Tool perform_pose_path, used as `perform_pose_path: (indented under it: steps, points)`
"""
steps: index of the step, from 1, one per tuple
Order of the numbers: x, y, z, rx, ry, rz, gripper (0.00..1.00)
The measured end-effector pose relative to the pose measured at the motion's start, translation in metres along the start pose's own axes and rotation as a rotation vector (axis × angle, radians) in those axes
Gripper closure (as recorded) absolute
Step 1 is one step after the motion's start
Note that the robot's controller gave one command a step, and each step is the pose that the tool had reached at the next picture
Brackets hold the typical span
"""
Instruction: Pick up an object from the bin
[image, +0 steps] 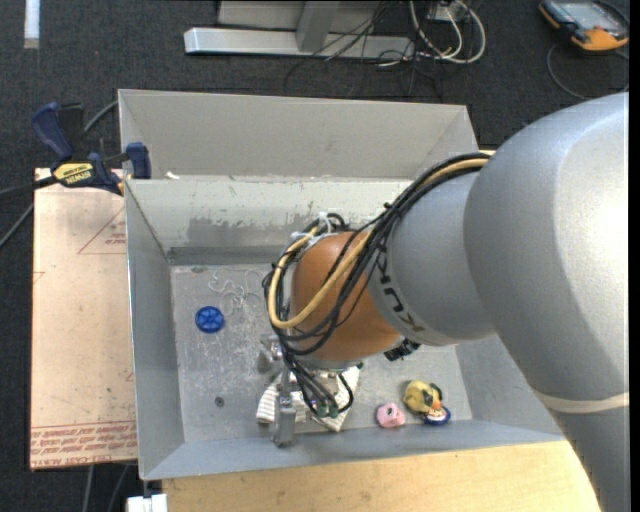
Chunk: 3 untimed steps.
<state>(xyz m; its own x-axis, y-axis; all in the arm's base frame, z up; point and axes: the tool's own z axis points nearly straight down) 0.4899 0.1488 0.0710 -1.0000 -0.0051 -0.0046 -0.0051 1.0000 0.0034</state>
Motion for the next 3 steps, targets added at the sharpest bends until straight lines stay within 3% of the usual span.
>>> perform_pose_path:
  steps: [1,2,3]
  points:
    - [-0.007,-0.051,0.001,0.003,0.014,-0.045,1.00]
    - [-0.007,-0.051,0.001,0.003,0.014,-0.045,1.00]
    - [0.006,-0.044,-0.076,0.001,0.008,0.039,1.00]
